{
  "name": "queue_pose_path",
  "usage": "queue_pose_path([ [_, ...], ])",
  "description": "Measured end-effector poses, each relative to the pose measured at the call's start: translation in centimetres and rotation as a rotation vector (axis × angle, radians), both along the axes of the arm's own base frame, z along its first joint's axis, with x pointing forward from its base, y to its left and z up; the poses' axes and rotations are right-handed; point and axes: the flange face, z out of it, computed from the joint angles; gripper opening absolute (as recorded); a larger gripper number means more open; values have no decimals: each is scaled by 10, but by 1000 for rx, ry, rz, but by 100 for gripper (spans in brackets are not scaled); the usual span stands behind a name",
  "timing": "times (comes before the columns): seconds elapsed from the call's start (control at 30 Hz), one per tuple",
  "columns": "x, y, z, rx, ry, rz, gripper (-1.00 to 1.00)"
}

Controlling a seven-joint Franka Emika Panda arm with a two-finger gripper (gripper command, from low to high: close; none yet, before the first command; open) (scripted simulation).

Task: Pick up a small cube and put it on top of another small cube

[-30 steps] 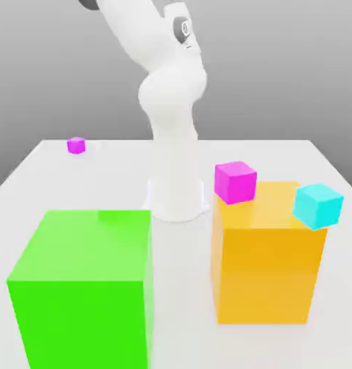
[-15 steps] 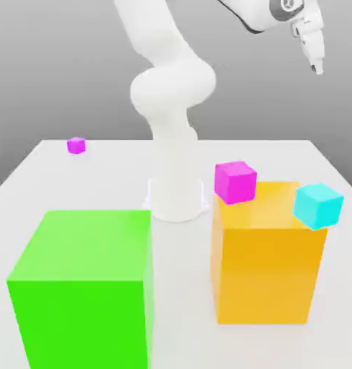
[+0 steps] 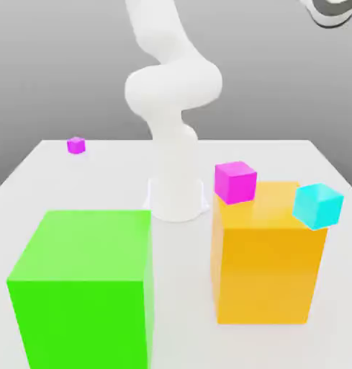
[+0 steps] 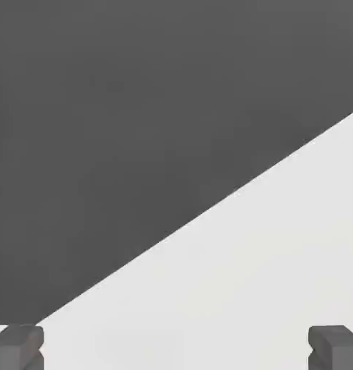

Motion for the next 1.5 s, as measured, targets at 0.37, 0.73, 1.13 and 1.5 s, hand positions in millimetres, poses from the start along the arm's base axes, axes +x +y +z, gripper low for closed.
queue_pose_path([
  [0.37, 231, -238, -27, -80, 73, -381, 100],
  [0.73, 241, -514, -83, -109, 216, -694, 100],
  [1.13, 168, -593, -256, -138, 339, -403, 100],
  [1.5, 161, -597, -318, -141, 342, -393, -100],
])
